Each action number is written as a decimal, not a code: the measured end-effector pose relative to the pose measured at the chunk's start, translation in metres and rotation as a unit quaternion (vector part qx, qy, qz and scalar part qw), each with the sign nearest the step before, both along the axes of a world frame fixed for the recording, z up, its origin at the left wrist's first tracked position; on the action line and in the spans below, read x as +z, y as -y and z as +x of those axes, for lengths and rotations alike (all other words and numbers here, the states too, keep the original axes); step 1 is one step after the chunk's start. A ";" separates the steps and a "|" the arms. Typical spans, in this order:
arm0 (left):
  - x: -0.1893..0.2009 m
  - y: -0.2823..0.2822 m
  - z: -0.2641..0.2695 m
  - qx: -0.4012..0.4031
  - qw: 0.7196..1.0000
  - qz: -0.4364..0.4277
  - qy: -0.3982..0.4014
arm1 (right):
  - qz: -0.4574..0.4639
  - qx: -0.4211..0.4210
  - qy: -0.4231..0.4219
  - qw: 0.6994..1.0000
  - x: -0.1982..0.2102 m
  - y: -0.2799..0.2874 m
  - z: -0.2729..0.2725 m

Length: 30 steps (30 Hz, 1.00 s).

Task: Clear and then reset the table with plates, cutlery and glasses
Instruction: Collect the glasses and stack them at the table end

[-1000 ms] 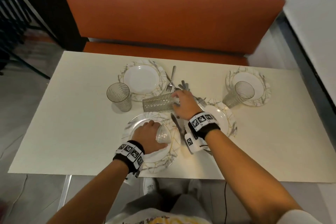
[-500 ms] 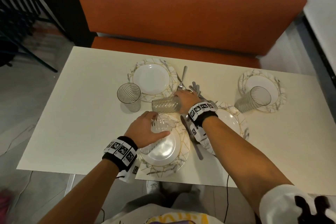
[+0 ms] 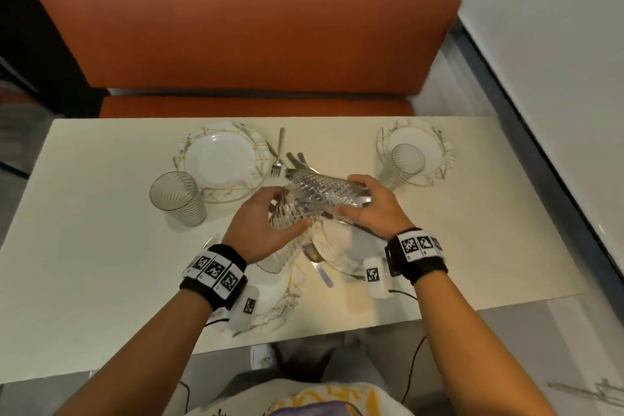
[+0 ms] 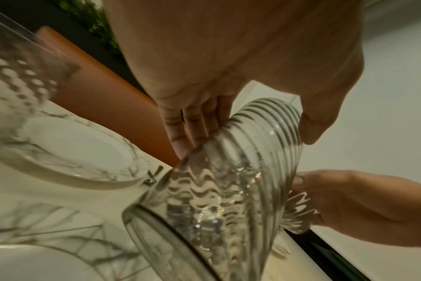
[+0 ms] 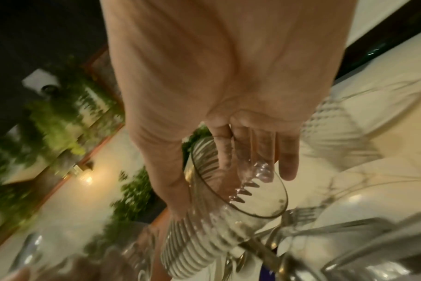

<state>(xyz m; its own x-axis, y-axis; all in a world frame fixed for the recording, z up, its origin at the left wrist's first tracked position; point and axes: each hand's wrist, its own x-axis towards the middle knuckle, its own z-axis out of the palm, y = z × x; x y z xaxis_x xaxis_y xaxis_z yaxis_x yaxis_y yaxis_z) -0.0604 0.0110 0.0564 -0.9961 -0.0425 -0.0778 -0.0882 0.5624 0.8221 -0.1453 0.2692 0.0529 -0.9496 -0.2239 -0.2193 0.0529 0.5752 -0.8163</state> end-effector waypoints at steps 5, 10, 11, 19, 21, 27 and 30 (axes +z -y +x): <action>0.010 -0.058 -0.021 -0.039 0.999 0.017 0.001 | -0.063 -0.096 0.029 0.993 -0.003 -0.077 0.013; 0.012 -0.134 -0.053 -0.071 0.997 0.016 0.005 | -0.078 -0.191 0.042 0.978 -0.012 -0.161 0.009; 0.012 -0.151 -0.059 -0.079 0.997 0.013 0.008 | -0.078 -0.204 0.044 0.975 -0.013 -0.178 0.006; -0.006 -0.299 -0.119 -0.122 0.988 0.059 0.068 | 0.050 -0.226 -0.018 0.973 -0.028 -0.303 -0.037; -0.015 -0.330 -0.134 -0.117 0.987 0.074 0.080 | 0.106 -0.201 -0.041 0.973 -0.036 -0.325 -0.049; -0.055 -0.391 -0.166 -0.089 0.990 0.077 0.080 | 0.166 -0.162 -0.097 0.968 -0.051 -0.365 -0.081; -0.061 -0.412 -0.173 -0.064 0.990 0.104 0.074 | 0.126 -0.182 -0.109 0.969 -0.054 -0.376 -0.088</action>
<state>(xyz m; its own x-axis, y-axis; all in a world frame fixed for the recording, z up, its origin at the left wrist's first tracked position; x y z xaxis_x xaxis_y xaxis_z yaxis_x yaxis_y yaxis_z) -0.2331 0.4231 -0.0048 -0.9693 0.1164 -0.2167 -0.1546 0.3968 0.9048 -0.2338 0.6448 -0.0008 -0.9855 0.1695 -0.0094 0.1325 0.7334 -0.6667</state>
